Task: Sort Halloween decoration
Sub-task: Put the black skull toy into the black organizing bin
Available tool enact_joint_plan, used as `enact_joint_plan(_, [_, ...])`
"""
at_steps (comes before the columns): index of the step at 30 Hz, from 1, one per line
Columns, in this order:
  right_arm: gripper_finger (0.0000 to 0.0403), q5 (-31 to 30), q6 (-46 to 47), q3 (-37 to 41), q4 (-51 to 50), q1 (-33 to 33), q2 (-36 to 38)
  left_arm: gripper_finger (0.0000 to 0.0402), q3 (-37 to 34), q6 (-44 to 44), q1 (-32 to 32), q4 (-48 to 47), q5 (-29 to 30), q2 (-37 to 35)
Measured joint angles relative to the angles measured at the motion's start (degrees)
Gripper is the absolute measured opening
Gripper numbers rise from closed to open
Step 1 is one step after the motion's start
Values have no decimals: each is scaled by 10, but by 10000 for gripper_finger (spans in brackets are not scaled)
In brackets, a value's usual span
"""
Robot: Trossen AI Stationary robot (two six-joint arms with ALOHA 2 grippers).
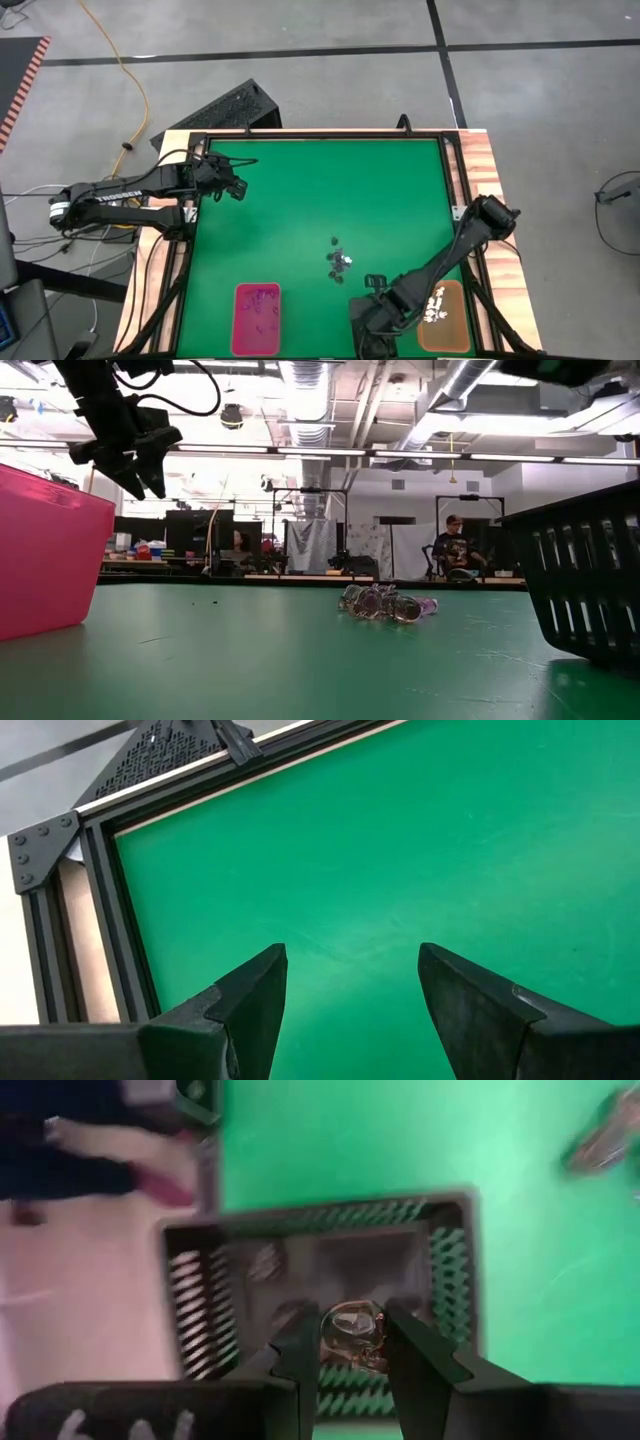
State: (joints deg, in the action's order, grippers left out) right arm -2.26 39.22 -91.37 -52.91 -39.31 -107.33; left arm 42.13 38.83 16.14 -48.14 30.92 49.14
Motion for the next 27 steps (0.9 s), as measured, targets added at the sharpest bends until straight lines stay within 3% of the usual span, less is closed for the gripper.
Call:
enact_joint_plan(12, [223, -9, 8, 8, -6, 1, 1, 219, 0, 0, 0, 0, -12, 0])
enact_joint_plan(16, [233, -15, -16, 8, -13, 19, 1, 219, 0, 0, 0, 0, -12, 0])
enact_joint_plan(21, [222, -50, -84, 7, -14, 99, 3, 219, 0, 0, 0, 0, -15, 0])
enact_joint_plan(27, [217, -50, -129, 7, -18, 224, 3, 219, 0, -8, 0, 0, -22, 0])
